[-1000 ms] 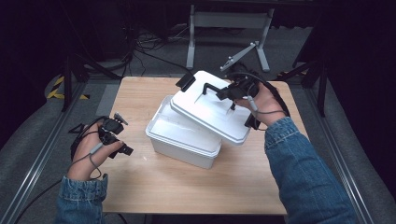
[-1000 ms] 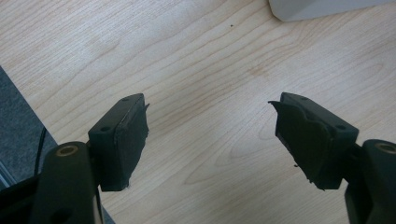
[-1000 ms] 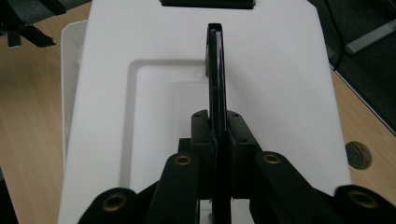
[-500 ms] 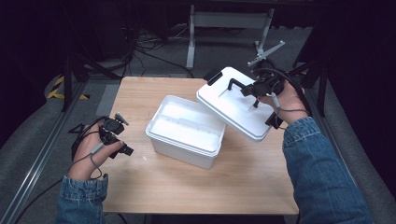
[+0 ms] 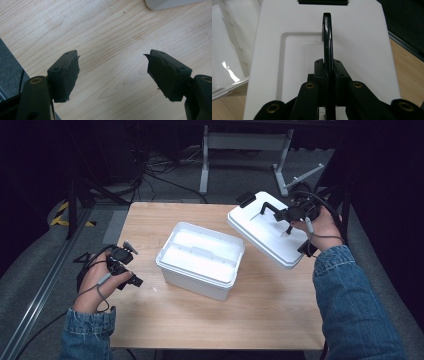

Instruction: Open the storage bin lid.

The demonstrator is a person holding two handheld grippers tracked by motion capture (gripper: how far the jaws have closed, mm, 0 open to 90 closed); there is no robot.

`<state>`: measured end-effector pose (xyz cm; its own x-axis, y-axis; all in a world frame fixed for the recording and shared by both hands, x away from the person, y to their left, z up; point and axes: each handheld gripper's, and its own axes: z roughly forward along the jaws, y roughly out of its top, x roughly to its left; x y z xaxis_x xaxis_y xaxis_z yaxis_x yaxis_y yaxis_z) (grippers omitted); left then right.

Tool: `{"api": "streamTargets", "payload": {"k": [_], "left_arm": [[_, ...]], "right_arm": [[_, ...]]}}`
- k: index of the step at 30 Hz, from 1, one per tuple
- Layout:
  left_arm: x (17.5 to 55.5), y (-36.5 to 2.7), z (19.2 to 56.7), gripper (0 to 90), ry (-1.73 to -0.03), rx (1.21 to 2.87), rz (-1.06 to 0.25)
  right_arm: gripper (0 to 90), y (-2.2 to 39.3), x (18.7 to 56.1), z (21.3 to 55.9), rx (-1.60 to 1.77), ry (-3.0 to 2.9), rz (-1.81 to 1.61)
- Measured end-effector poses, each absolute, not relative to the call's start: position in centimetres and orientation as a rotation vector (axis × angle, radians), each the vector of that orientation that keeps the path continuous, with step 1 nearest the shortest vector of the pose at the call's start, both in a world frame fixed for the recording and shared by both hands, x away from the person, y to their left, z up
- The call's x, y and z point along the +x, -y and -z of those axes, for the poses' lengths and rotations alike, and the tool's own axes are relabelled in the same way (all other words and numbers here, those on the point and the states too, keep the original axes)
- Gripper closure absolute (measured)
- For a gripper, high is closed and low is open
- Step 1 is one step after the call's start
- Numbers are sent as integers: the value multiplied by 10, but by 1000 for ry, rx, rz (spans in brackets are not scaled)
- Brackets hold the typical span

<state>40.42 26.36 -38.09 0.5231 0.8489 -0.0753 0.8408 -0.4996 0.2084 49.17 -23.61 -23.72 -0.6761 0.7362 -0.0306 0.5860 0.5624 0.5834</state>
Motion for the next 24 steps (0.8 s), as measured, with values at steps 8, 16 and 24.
{"api": "streamTargets", "payload": {"k": [8, 16, 24], "left_arm": [[404, -263, 381, 263, -1437, 2547, -55], [404, -263, 382, 263, -1446, 2545, -50], [405, -263, 383, 263, -1433, 2555, -50]], "right_arm": [[840, 261, 502, 255, 1213, -2465, -766], [840, 279, 512, 284, 1310, -2448, -726], [840, 288, 518, 314, 1376, -2447, -693]]}}
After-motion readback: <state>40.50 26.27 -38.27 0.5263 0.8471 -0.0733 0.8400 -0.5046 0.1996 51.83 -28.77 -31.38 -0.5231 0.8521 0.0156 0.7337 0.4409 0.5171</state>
